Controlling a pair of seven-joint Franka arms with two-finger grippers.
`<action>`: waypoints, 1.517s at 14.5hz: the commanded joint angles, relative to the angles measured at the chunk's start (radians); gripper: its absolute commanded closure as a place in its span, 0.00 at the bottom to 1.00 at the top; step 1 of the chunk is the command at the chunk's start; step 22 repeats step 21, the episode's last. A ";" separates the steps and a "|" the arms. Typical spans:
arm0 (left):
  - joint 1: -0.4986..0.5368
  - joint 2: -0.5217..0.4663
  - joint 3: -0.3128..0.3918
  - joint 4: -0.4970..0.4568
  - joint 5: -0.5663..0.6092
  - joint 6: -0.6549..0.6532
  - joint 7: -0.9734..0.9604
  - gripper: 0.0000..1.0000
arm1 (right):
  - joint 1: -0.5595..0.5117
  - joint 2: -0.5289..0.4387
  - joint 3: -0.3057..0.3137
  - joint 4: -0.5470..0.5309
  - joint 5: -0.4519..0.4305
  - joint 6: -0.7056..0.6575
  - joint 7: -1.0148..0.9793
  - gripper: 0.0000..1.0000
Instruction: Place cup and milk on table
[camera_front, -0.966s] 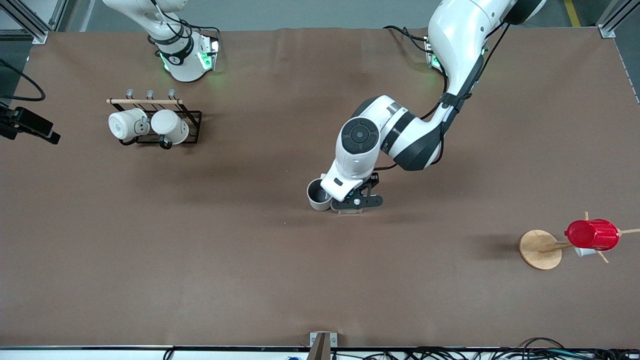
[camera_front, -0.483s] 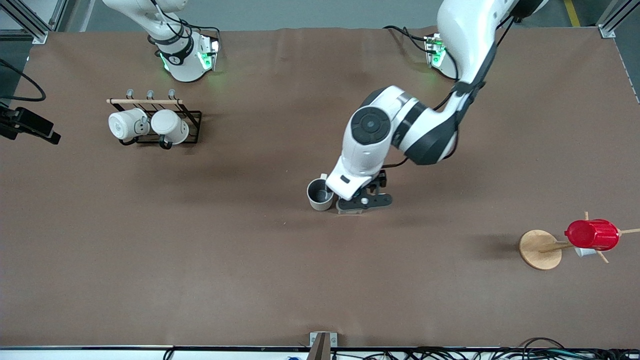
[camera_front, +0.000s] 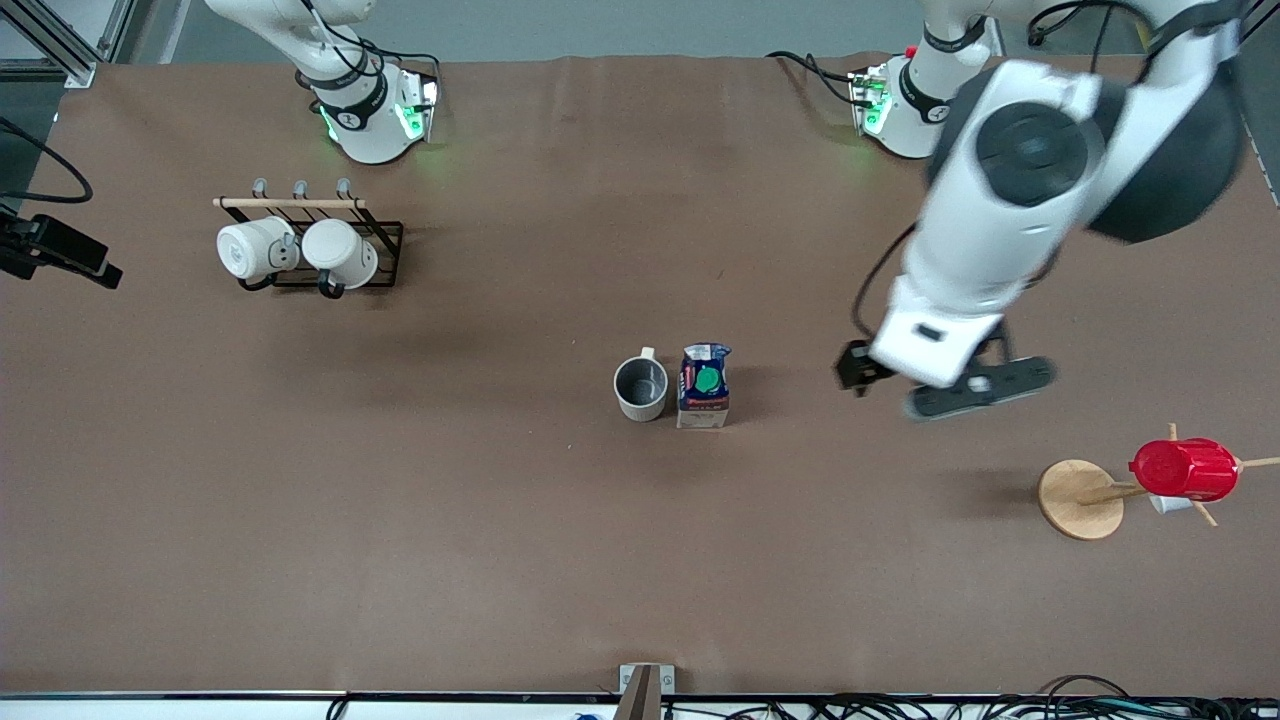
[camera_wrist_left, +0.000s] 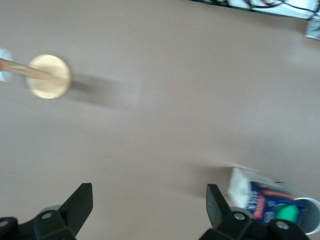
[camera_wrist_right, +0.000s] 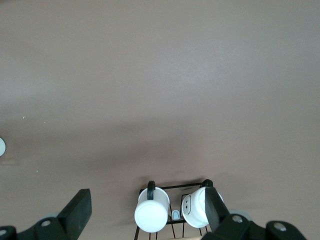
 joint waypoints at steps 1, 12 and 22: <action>0.092 -0.079 -0.014 -0.044 -0.013 -0.080 0.199 0.00 | 0.004 -0.028 0.000 -0.029 0.010 0.010 -0.006 0.00; 0.119 -0.395 0.145 -0.345 -0.157 -0.094 0.498 0.00 | 0.013 -0.024 0.002 0.013 -0.025 -0.037 -0.035 0.00; 0.128 -0.422 0.151 -0.334 -0.178 -0.129 0.530 0.00 | 0.012 -0.024 0.000 0.011 -0.024 -0.039 -0.035 0.00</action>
